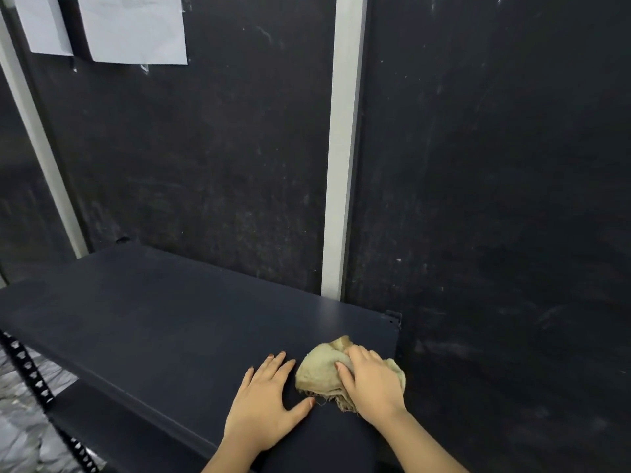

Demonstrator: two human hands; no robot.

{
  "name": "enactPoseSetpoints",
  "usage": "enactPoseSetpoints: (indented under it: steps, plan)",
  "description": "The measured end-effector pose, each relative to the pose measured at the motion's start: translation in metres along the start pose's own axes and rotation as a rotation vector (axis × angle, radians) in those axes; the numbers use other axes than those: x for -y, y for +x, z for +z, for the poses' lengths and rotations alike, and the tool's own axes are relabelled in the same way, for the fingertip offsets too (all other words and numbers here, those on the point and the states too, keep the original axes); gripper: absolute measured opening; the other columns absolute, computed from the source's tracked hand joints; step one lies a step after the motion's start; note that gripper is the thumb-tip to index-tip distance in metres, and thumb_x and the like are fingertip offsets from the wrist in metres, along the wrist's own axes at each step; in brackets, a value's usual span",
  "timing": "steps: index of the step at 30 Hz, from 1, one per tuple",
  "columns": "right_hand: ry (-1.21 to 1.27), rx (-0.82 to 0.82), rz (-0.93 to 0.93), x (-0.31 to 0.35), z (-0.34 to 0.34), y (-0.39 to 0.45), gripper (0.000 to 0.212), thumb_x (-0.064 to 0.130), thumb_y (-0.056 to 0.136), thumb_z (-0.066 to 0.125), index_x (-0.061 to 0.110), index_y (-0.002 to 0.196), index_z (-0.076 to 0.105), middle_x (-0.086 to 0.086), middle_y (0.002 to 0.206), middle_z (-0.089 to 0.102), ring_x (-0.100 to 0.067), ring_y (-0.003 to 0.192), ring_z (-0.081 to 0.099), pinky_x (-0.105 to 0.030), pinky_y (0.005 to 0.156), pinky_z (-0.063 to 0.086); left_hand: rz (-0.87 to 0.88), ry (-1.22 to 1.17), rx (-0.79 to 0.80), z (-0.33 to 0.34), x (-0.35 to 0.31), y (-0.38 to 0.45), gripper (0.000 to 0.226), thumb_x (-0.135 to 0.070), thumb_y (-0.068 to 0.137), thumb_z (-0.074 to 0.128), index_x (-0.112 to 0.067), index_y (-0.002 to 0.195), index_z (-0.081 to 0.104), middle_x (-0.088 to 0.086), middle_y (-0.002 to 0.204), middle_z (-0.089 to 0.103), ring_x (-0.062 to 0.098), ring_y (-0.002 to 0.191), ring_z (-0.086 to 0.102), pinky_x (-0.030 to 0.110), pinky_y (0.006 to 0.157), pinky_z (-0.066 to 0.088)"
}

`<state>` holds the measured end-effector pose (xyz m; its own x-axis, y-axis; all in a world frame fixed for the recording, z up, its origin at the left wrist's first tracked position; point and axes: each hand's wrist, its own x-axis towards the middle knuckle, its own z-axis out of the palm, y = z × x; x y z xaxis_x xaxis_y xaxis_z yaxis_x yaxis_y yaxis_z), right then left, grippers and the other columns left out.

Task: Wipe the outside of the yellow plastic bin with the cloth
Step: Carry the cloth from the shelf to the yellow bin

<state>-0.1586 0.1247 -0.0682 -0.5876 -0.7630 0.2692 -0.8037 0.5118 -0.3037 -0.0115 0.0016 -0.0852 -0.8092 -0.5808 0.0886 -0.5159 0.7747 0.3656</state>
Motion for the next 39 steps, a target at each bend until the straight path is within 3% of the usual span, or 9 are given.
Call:
enactPoseSetpoints:
  steps: [12, 17, 22, 39]
  plan:
    - [-0.009, 0.090, 0.111, -0.022, -0.040, -0.013, 0.036, 0.050, 0.088, 0.044, 0.029, 0.116, 0.049, 0.006, 0.115, 0.056, -0.017, 0.104, 0.055, -0.036, 0.082, 0.048, 0.002, 0.011, 0.044, 0.001, -0.004, 0.007, 0.078, -0.068, 0.080, 0.038, -0.030, 0.146, 0.021, -0.010, 0.158, 0.013, 0.009, 0.145, 0.006, 0.035, 0.119, 0.004]
    - [-0.077, 0.066, 0.189, -0.047, -0.074, -0.028, 0.034, 0.048, 0.090, 0.042, 0.025, 0.114, 0.051, 0.004, 0.116, 0.055, -0.018, 0.102, 0.055, -0.033, 0.073, 0.043, -0.005, 0.026, 0.050, -0.005, -0.012, 0.008, 0.077, -0.066, 0.080, 0.043, -0.028, 0.144, 0.025, -0.008, 0.156, 0.021, 0.012, 0.144, 0.015, 0.036, 0.119, 0.013]
    - [-0.131, 0.038, 0.295, -0.071, -0.110, -0.051, 0.034, 0.047, 0.091, 0.042, 0.025, 0.115, 0.052, 0.005, 0.117, 0.054, -0.017, 0.103, 0.054, -0.031, 0.068, 0.032, 0.113, 0.044, 0.084, -0.011, -0.050, 0.020, 0.076, -0.063, 0.079, 0.045, -0.027, 0.144, 0.027, -0.007, 0.155, 0.024, 0.014, 0.142, 0.021, 0.036, 0.116, 0.021]
    - [-0.258, -0.043, 0.570, -0.114, -0.193, -0.138, 0.031, 0.044, 0.091, 0.043, 0.024, 0.113, 0.053, 0.005, 0.117, 0.055, -0.018, 0.103, 0.055, -0.031, 0.068, 0.031, 0.513, 0.157, 0.299, -0.020, -0.220, 0.020, 0.072, -0.058, 0.078, 0.049, -0.033, 0.141, 0.028, -0.007, 0.148, 0.034, 0.018, 0.133, 0.035, 0.037, 0.105, 0.033]
